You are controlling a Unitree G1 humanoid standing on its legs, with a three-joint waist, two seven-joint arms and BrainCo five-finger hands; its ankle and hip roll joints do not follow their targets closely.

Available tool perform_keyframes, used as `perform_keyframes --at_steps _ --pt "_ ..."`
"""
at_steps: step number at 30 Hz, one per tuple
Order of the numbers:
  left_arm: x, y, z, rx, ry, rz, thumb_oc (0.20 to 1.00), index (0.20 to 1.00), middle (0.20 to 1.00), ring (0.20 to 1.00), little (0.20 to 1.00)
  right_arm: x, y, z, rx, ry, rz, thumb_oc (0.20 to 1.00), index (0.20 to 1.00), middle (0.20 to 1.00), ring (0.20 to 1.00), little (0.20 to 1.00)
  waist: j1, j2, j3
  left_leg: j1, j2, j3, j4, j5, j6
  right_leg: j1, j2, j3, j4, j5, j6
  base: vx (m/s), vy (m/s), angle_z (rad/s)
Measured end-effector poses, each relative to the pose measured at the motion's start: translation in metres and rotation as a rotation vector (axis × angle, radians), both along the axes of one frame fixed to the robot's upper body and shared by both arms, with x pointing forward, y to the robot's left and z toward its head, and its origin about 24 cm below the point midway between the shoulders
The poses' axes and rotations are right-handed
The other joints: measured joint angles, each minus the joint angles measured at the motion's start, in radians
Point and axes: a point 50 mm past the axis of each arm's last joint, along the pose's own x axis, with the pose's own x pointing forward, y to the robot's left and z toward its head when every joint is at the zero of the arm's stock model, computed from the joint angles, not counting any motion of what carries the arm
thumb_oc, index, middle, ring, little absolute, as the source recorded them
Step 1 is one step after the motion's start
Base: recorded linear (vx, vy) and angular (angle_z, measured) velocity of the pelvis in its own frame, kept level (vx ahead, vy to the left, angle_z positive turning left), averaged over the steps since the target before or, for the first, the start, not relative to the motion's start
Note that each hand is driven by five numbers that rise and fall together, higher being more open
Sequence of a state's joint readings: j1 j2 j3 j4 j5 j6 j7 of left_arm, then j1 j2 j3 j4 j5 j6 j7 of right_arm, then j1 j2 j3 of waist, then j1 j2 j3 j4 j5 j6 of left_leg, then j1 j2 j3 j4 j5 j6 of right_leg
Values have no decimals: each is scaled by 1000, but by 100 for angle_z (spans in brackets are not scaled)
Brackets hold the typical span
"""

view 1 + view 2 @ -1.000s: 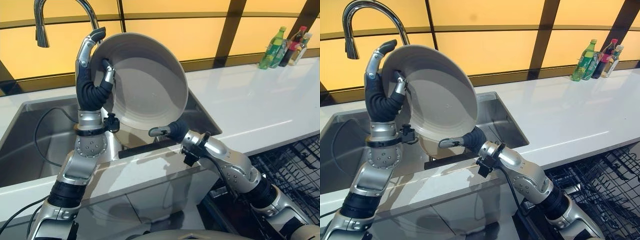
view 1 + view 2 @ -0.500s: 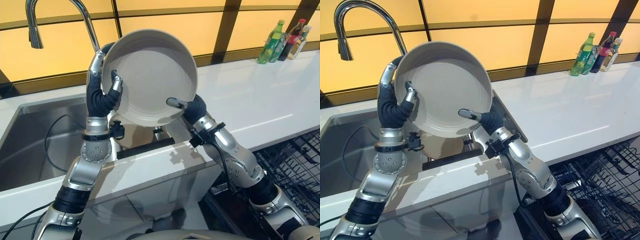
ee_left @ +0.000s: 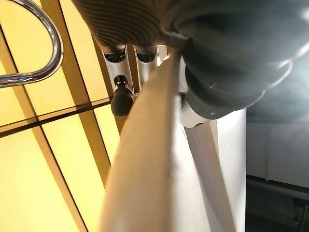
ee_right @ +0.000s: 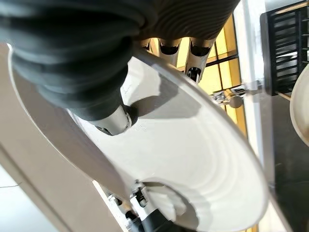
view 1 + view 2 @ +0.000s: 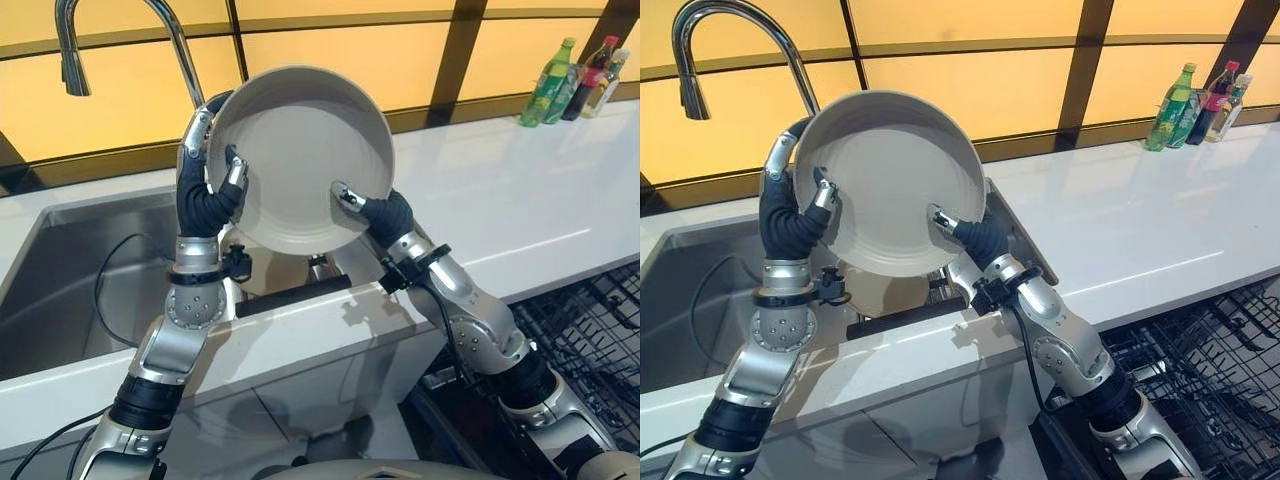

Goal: Pick up plates and place into dishwasher.

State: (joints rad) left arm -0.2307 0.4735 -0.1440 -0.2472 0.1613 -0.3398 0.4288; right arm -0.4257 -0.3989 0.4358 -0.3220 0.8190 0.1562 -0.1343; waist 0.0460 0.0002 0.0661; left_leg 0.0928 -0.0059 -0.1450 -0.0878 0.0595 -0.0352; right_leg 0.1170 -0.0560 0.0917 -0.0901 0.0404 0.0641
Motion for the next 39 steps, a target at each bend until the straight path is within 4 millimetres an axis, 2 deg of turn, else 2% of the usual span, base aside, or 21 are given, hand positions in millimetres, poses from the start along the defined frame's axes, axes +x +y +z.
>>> perform_keyframes --at_steps 16,17,18,19,25,32,39 --pt "0 0 -2 -5 8 -2 200 200 200 200 200 2 -2 -1 -12 1 13 200 200 200 200 200 -1 -5 3 -2 -2 -17 0 1 0 7 0 -18 0 -1 -4 -31 4 3" --pt "0 0 -2 -19 16 -10 470 470 470 470 470 2 -2 -1 -14 -1 12 200 200 200 200 200 -1 -5 3 -1 -2 -20 0 1 0 10 0 -20 0 -2 -5 -49 9 8" --pt "0 -1 -3 -23 20 -12 790 790 790 790 790 2 -2 -1 -17 -3 9 200 200 200 200 200 -1 -5 3 -1 -2 -20 0 1 0 10 0 -21 0 -2 -5 -52 12 5" --pt "0 -1 -3 -25 24 -13 1000 1000 1000 1000 1000 2 -3 -1 -23 -7 7 200 200 200 200 200 0 -5 3 -1 -2 -21 0 1 0 10 0 -22 0 -3 -6 -47 15 3" --pt "4 2 -7 -94 62 20 1000 1000 1000 1000 1000 5 -8 3 -74 -63 -34 200 200 200 200 200 -4 -6 2 0 -1 -21 0 1 0 12 0 -22 0 -3 -6 -19 9 1" --pt "-1 44 12 -215 -69 254 1000 1000 1000 1000 1000 14 -42 18 -120 -140 -174 200 200 200 200 200 -14 -8 0 2 2 -8 0 0 0 10 0 -12 0 -3 -6 -3 18 -2" --pt "-3 60 24 -203 -140 339 1000 1000 1000 1000 1000 17 -64 24 -191 -203 -297 200 200 200 200 200 -63 -11 -4 20 2 31 0 -4 3 10 -1 22 1 -2 -4 3 61 -17"
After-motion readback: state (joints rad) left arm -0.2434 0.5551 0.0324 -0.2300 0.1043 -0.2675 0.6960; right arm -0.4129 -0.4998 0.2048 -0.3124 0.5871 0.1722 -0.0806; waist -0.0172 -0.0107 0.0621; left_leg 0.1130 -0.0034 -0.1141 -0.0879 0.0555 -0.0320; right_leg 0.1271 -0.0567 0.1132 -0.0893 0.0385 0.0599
